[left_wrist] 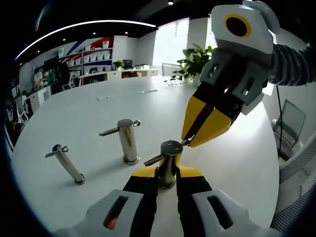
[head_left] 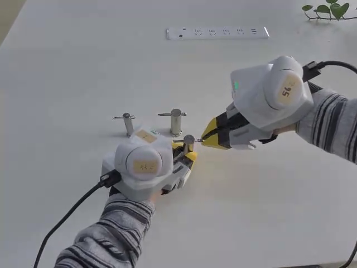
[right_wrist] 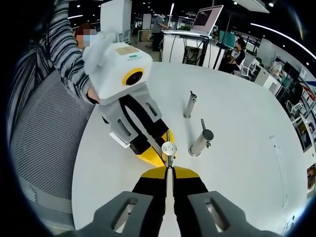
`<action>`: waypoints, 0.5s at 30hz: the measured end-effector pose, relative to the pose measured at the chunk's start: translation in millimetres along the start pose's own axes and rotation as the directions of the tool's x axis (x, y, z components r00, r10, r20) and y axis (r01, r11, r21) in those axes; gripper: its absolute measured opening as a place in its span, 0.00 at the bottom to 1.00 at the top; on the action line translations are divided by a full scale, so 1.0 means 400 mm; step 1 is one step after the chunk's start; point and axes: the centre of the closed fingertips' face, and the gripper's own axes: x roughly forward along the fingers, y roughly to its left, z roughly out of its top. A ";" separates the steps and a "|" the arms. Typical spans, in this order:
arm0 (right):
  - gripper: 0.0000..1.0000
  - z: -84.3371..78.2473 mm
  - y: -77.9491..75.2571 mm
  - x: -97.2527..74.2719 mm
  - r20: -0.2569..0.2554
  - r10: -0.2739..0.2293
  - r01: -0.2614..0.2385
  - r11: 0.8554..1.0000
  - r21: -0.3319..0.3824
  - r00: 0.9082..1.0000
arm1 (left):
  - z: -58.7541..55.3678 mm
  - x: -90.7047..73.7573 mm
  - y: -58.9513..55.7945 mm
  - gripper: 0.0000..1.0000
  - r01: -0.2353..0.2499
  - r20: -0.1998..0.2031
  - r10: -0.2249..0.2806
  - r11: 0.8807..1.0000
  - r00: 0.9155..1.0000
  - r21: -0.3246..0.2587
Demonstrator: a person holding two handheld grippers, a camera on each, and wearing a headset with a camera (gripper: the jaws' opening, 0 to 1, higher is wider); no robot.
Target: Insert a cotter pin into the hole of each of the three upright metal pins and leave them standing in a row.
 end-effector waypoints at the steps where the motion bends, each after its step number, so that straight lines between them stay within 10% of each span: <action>1: 0.00 0.001 0.000 0.000 0.000 0.000 0.000 1.000 0.001 1.000 | 0.000 0.000 0.000 0.10 0.000 0.000 0.000 1.000 1.000 -0.001; 15: 0.00 0.008 0.001 0.009 0.001 0.008 -0.008 1.000 0.008 1.000 | -0.002 0.001 0.001 0.10 -0.001 0.000 0.001 1.000 1.000 -0.012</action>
